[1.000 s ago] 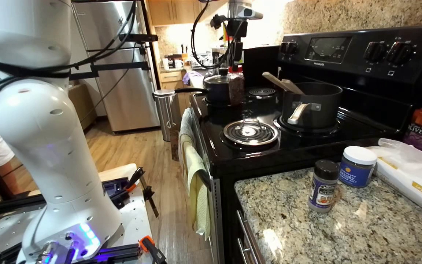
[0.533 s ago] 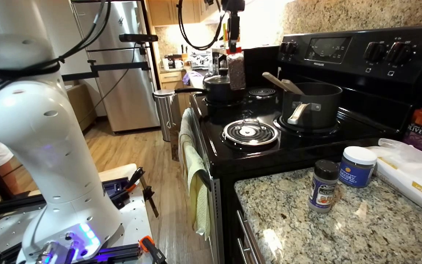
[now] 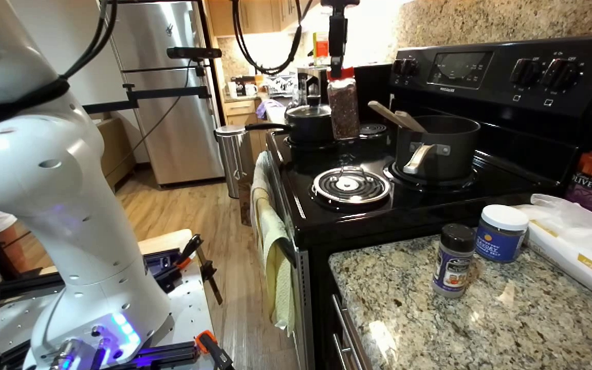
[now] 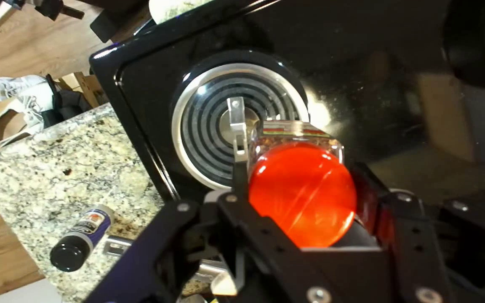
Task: Move the bottle of spices to the countertop then remove the lid from the pot.
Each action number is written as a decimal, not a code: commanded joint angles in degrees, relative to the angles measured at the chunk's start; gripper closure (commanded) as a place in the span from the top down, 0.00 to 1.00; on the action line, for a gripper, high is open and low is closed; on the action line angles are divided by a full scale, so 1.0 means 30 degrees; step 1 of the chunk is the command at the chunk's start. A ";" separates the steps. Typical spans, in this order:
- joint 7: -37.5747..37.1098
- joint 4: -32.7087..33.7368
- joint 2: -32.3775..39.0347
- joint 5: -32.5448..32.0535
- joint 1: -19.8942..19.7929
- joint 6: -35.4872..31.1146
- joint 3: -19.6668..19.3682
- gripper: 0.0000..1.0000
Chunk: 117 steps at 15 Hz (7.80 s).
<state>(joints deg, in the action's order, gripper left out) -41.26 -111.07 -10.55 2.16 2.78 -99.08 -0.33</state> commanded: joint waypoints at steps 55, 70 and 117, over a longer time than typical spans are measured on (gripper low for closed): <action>1.4066 -0.5075 0.2983 -0.3024 -0.4970 -0.6343 -0.4577 0.58; 0.7479 -0.3705 -0.1743 -0.2388 -0.5175 -0.3897 -0.3732 1.00; 1.4520 1.8781 1.4170 -0.3798 0.5435 0.5025 0.3842 1.00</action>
<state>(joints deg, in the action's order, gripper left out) -5.23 -62.36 26.77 -8.61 17.72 -85.84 10.92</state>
